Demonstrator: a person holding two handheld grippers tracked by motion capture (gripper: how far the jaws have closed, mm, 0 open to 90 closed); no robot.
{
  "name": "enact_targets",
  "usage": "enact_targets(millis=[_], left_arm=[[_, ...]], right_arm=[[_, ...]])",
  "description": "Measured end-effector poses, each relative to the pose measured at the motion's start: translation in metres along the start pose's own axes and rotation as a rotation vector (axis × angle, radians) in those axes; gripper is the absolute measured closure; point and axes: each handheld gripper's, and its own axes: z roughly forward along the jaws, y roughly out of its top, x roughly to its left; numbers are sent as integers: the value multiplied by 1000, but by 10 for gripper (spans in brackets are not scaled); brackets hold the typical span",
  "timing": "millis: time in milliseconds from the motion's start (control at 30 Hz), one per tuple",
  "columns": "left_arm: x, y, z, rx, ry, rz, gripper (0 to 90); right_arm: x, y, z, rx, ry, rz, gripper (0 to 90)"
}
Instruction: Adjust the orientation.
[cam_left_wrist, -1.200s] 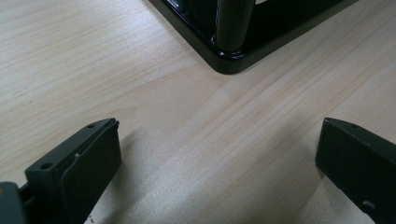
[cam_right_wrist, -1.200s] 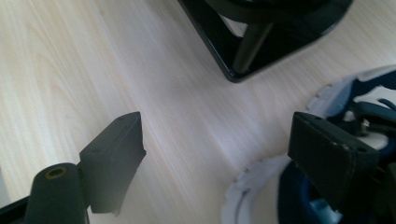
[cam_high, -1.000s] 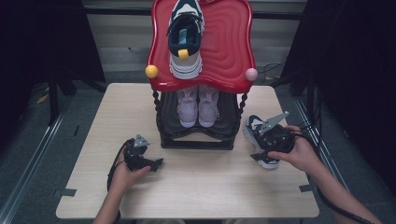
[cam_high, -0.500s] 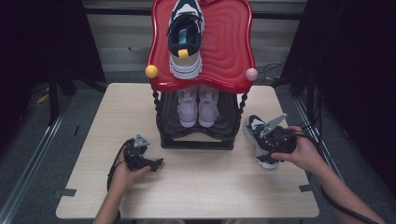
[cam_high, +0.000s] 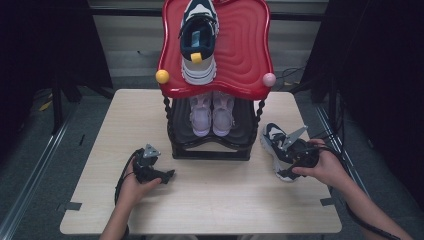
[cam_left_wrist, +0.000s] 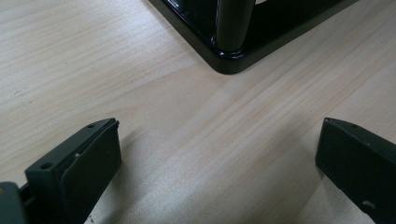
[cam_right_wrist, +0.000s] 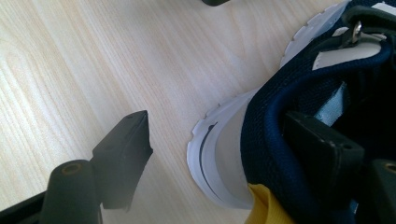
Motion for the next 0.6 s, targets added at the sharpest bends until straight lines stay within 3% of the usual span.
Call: enact_targets(millis=[167,567,600], left_arm=[[0,0,0,0,0,0,0],[0,0,0,0,-1,1,0],[0,0,0,-1,-2,-3,0]], right_arm=[[2,2,1,30,-2,5,246],[11,10,1,34,9,5,304],[10,10,1,31,8,-24,327]])
